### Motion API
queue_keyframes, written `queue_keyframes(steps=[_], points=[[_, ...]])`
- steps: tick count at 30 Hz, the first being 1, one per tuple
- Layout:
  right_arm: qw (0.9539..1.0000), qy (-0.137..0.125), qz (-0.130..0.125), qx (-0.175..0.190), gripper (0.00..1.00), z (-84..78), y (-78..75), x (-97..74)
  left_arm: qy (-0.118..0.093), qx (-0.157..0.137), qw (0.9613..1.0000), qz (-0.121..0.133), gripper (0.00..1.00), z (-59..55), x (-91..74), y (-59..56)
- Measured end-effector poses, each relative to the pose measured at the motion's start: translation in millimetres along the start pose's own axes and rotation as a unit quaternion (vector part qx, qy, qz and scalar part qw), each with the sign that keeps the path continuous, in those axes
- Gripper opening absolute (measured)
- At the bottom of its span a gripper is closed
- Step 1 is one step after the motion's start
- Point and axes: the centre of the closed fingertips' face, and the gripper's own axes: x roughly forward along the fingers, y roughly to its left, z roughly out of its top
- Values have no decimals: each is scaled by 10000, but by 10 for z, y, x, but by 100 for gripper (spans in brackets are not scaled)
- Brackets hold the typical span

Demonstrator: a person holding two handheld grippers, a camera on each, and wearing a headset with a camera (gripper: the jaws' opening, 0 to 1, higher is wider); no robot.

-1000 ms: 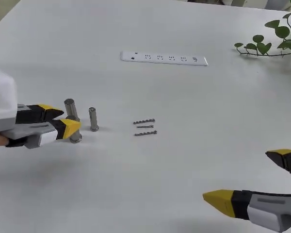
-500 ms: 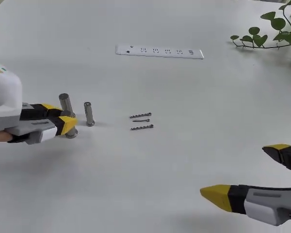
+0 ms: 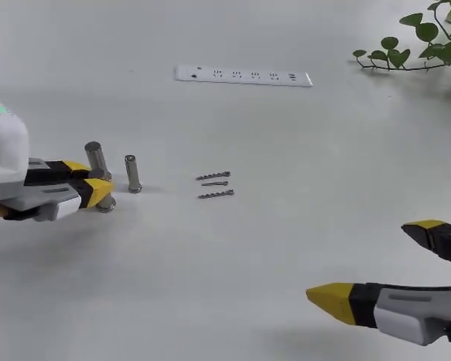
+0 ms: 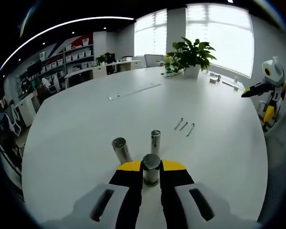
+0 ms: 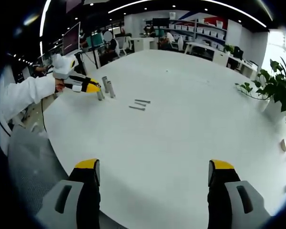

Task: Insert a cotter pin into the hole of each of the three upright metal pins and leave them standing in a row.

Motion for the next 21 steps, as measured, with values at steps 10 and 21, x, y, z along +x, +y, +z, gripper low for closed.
queue_keyframes(steps=[10, 21], points=[[10000, -77, -42, -6, 92, 32, -21, -30, 15, -66, 9999, 137, 9, 11, -9, -13], [9999, -143, -39, 27, 92, 35, -14, -57, 38, 335, 9992, -206, 9, 66, -102, -377]])
